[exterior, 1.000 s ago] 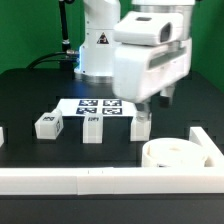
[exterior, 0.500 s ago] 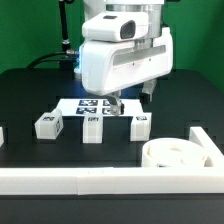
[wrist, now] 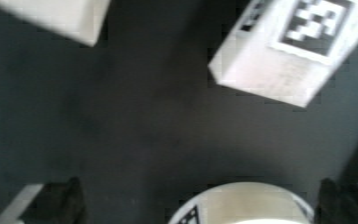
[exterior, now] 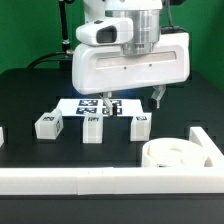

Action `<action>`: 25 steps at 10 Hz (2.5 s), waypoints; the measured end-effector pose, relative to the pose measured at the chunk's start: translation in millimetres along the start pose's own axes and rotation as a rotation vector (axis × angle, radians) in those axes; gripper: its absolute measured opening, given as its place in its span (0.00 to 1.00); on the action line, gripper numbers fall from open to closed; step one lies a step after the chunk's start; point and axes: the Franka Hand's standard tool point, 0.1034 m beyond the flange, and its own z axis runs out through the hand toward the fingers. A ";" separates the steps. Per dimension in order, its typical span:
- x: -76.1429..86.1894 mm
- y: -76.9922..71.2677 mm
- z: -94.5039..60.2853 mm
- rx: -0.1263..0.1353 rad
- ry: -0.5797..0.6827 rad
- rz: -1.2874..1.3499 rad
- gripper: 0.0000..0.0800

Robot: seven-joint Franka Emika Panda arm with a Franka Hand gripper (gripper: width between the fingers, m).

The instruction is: Assemble stool

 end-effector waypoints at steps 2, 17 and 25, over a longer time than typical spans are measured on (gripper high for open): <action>-3.4 -5.7 2.9 0.025 -0.004 0.222 0.81; -27.8 -14.3 32.5 0.214 -0.741 0.414 0.81; -31.7 -22.7 49.2 0.267 -1.035 0.343 0.81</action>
Offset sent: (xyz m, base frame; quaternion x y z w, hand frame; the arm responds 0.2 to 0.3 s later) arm 0.0000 0.0000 0.0000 0.0000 0.0000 0.1790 0.9838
